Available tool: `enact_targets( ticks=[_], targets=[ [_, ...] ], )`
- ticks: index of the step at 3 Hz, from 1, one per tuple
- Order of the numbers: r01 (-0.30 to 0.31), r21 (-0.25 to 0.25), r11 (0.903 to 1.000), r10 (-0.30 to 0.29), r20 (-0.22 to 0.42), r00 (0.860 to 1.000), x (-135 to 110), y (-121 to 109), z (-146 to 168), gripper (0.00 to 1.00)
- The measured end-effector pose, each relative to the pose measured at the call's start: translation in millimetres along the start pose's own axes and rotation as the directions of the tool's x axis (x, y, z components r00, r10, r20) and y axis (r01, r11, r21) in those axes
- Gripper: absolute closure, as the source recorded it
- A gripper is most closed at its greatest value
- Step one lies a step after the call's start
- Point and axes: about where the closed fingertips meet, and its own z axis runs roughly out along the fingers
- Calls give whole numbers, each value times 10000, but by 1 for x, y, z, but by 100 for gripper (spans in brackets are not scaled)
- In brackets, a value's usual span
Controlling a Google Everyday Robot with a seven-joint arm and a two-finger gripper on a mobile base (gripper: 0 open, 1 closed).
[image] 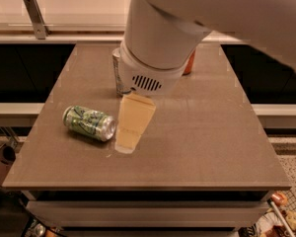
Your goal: Place green can upright
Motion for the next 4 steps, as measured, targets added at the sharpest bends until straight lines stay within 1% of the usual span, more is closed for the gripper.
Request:
enact_targets(
  ticks=[1,2,3,4],
  targets=[
    [83,224,9997,-85,94,9999,-6,2,-12,0],
    [150,52,9999,-151,190,9997,-27,-4,-6,0],
    [151,-495,9987,-151,-4,9999,-51,-10,18,0],
    [-19,-1105,9939,-8,-247,9997,-62,-13,50,0]
  ],
)
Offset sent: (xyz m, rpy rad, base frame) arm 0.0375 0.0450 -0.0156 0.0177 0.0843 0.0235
